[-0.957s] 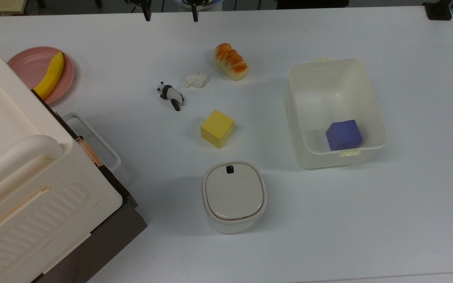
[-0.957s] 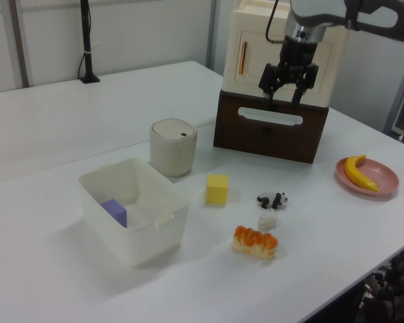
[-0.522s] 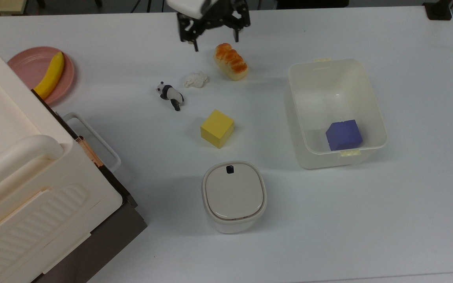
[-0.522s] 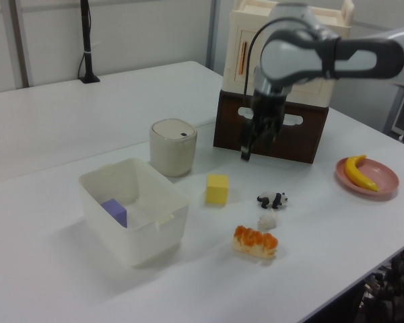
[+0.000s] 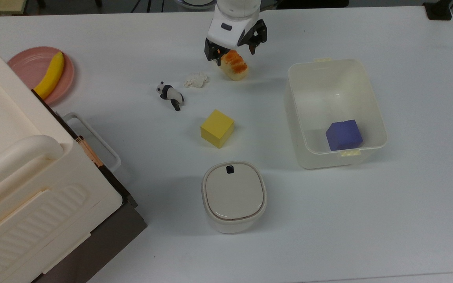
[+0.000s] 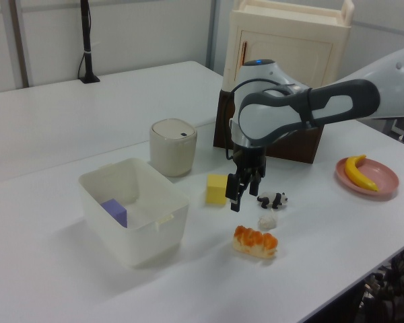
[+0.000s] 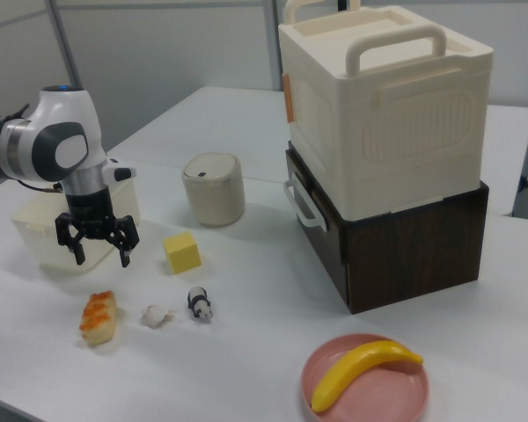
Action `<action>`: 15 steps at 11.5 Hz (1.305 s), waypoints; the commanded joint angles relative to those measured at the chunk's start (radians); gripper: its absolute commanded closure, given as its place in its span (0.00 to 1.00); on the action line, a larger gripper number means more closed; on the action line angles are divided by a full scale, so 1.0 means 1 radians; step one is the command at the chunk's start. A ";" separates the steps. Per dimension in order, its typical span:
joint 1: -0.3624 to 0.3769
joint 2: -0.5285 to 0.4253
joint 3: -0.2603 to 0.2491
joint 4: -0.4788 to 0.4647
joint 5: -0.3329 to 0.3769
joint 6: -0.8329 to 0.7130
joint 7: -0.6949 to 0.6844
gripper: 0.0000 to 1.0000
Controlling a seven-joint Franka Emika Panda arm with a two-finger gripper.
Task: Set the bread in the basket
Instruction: 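Close the gripper around the orange bread roll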
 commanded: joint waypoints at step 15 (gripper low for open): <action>0.056 -0.049 -0.003 -0.339 -0.124 0.325 0.009 0.00</action>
